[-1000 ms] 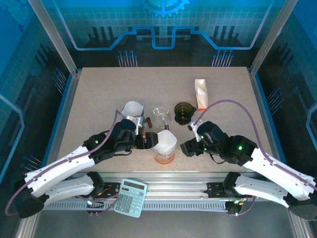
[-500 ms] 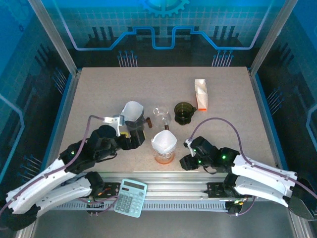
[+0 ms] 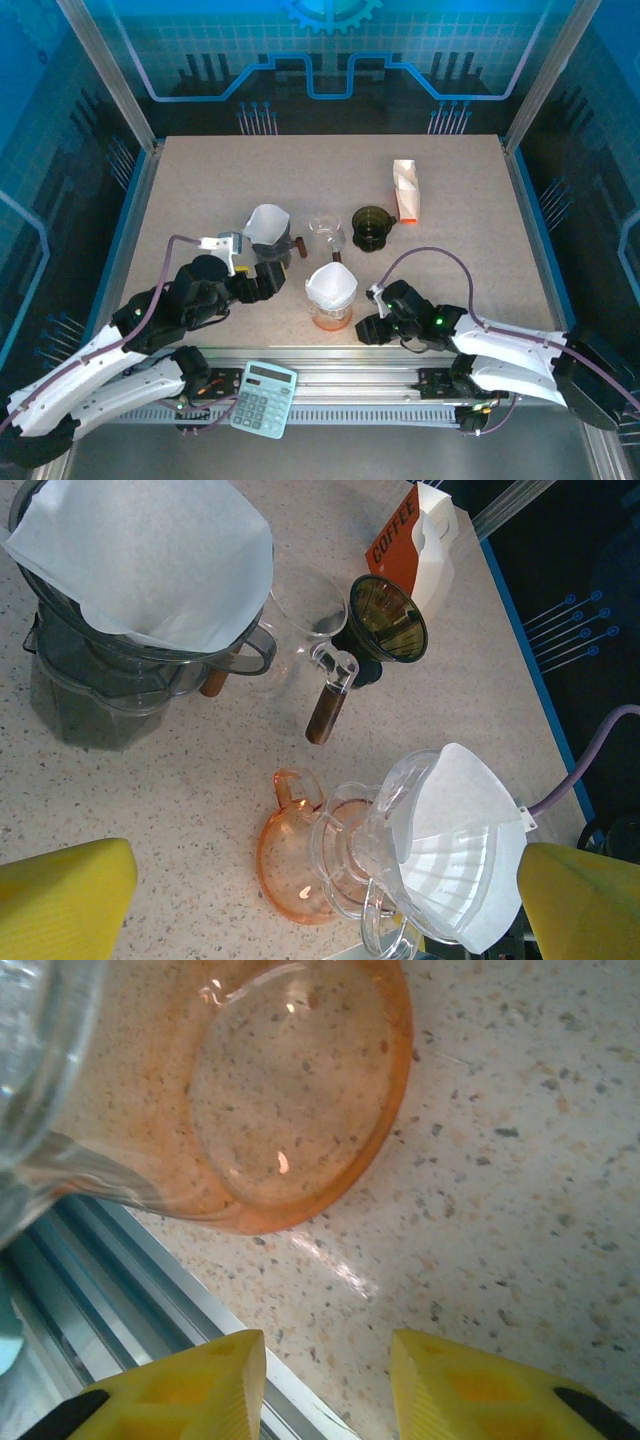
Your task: Place the coffee filter in the dripper
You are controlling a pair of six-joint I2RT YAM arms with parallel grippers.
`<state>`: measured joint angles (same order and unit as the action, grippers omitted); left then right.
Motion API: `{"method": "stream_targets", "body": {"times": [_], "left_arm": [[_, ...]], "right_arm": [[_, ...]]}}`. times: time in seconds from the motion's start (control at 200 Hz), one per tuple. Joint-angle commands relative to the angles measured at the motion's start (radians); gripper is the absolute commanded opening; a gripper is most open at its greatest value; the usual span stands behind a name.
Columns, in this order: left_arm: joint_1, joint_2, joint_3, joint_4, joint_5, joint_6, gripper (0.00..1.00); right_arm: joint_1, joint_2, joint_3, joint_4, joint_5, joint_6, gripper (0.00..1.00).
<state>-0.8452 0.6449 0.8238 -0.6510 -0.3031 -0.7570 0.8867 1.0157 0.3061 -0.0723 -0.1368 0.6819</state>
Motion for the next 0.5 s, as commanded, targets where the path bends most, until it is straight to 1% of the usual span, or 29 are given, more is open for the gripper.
{"method": "stream_targets", "body": {"times": [0.0, 0.495], "left_arm": [[0.005, -0.010, 0.021, -0.014, -0.023, 0.005, 0.99], [0.006, -0.016, 0.007, -0.012, -0.028, -0.002, 0.99]], "right_arm": [[-0.012, 0.014, -0.015, 0.099, -0.026, 0.029, 0.38], [-0.014, 0.118, -0.042, 0.259, -0.057, 0.071, 0.34]]}}
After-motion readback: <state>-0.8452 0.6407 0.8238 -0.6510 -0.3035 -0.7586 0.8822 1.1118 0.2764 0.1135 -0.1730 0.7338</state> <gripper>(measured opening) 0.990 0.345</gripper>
